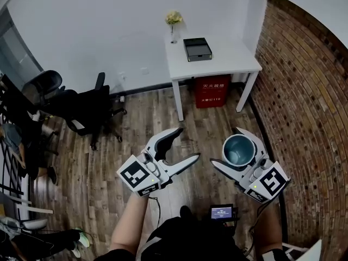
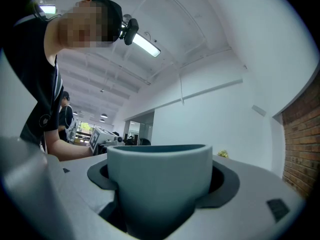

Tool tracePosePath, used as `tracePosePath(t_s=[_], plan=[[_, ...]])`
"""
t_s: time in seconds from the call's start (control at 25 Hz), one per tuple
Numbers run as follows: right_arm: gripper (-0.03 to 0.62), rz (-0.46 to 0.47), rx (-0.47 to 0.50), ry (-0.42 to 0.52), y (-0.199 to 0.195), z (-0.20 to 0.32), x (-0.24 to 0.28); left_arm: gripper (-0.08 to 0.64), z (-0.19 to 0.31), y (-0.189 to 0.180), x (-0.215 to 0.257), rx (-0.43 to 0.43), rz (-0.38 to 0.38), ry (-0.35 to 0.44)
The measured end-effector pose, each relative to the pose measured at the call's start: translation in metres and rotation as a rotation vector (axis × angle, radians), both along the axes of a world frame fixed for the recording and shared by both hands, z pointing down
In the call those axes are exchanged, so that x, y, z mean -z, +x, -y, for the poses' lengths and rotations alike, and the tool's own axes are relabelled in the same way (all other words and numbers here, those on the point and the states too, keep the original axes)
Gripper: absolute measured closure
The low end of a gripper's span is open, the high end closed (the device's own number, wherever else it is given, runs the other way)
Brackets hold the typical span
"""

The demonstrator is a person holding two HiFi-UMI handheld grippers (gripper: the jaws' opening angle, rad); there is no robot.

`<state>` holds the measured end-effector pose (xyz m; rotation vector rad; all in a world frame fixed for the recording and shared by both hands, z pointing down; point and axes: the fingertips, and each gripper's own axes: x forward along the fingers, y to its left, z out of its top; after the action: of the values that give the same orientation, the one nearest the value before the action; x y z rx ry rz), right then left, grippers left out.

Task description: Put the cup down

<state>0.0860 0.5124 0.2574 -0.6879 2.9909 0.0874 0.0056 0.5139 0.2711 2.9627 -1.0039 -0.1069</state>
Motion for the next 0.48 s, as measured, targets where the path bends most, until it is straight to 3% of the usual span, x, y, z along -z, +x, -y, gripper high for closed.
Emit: tracePosePath(t_s=[0.48], plan=[[0.173,0.036,-0.055,-0.023,-0.013,0.022,-0.01,0.229,0.027,-0.017,-0.011,-0.037,0.003,-0.008]])
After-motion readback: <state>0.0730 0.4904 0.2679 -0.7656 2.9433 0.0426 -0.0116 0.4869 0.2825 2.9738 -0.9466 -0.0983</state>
